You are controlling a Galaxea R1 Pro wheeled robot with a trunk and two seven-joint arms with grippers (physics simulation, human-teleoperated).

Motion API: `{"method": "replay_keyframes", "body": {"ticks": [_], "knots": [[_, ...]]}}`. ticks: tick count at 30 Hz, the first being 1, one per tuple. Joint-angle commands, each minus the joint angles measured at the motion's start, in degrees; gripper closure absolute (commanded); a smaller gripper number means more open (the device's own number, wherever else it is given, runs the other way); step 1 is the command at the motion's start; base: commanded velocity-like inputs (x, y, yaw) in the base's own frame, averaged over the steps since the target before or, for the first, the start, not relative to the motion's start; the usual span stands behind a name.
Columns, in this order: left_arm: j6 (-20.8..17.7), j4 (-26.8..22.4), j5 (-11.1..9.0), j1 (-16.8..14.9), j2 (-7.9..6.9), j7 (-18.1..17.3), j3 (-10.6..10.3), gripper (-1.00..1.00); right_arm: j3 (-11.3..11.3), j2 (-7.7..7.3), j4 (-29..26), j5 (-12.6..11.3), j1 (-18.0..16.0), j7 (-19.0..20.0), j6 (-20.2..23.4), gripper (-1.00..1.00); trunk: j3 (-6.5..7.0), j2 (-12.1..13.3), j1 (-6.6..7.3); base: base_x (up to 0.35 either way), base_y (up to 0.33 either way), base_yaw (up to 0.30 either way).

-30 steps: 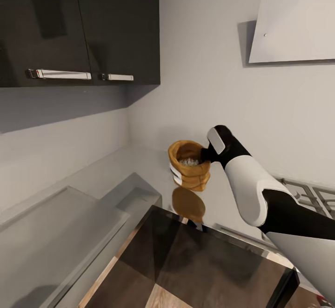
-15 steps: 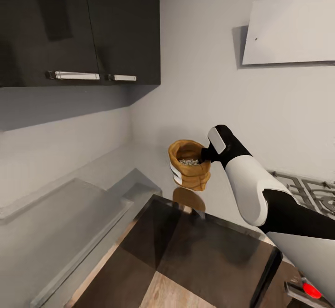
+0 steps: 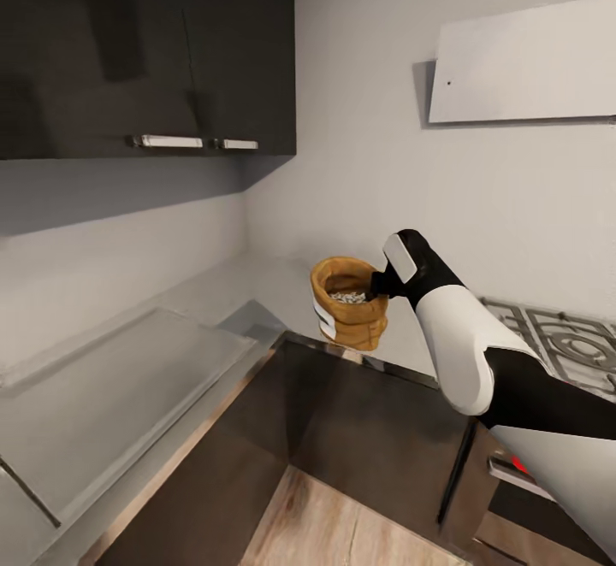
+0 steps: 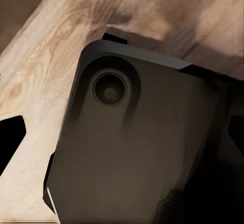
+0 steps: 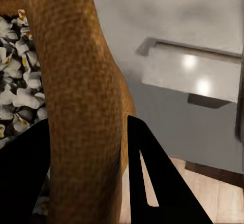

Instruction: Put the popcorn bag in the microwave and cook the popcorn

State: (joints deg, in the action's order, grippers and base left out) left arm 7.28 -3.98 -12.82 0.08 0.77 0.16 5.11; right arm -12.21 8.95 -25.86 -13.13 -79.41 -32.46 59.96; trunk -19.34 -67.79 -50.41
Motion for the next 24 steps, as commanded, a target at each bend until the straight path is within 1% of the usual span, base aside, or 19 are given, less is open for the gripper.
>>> {"method": "replay_keyframes", "body": {"ticks": [1,7,8,11,13,24], "knots": [[0.1,-0.1,0.1,0.0,0.02,0.0,0.4,-1.00,-0.3,0.03,-0.1,-0.6,0.0,-0.6,0.0,1.00,-0.06,0.0,0.03,-0.349,0.000,0.000],[3.0,0.0,0.0,0.0,0.16,0.0,0.4,-1.00,-0.3,0.02,-0.1,-0.6,0.0,-0.6,0.0,1.00,-0.06,0.0,0.03,-0.350,0.000,0.000],[3.2,0.1,0.0,0.0,0.28,0.0,0.4,-1.00,-0.3,0.04,-0.4,-0.6,0.0,-0.6,0.0,1.00,-0.06,0.0,0.03,-0.350,0.000,0.000],[3.3,0.1,0.0,0.0,0.65,0.0,0.4,-1.00,-0.3,0.27,-4.1,-0.6,0.0,-0.6,0.0,1.00,-0.06,0.0,0.03,-0.350,0.000,0.000],[3.3,0.1,0.0,0.0,0.71,0.0,0.4,-1.00,-0.2,0.30,-5.1,-0.6,0.0,-0.5,0.0,1.00,-0.06,0.0,0.03,-0.349,0.000,0.000],[3.3,0.1,0.0,0.0,0.72,0.0,0.3,-1.00,-0.1,0.20,-5.4,-0.5,0.0,-0.6,0.0,1.00,-0.06,0.0,0.03,-0.350,0.000,0.000]]}}
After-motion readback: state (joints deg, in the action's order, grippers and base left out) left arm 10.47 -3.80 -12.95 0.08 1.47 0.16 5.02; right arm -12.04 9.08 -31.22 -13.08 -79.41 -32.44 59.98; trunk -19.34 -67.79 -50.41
